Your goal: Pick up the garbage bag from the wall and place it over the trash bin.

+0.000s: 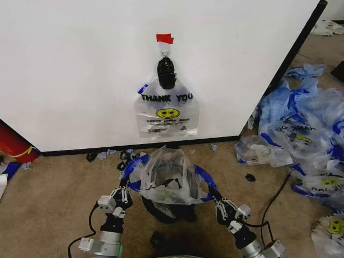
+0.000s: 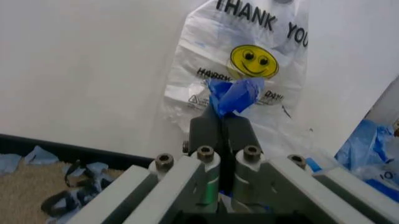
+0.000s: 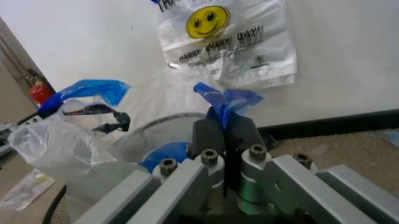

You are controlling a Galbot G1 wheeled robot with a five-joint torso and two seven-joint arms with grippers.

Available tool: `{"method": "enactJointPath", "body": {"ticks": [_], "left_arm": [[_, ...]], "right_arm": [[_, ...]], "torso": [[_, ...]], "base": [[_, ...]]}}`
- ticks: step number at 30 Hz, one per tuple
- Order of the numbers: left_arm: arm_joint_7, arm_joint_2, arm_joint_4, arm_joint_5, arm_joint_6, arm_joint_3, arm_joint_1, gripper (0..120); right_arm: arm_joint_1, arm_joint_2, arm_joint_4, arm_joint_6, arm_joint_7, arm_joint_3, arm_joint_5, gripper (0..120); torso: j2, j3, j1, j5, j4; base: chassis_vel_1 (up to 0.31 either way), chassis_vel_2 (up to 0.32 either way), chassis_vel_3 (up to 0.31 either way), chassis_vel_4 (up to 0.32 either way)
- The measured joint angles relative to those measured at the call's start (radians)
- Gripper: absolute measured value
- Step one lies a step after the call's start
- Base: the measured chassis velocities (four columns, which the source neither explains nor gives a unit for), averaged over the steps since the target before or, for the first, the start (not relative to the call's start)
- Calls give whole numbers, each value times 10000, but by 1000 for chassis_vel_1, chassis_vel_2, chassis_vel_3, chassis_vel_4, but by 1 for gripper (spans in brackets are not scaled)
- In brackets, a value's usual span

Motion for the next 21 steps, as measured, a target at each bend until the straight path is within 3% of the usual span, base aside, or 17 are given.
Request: {"method": "enactJointPath", "body": {"ticks": [21], "left_arm": [[107, -334, 7, 738, -639, 79, 1066, 0]], "right_arm": [[-280, 441, -1301, 669, -395, -39, -207, 0]], "torso": [[0, -1, 0, 0, -1]], "base": [[0, 0, 0, 0]]}}
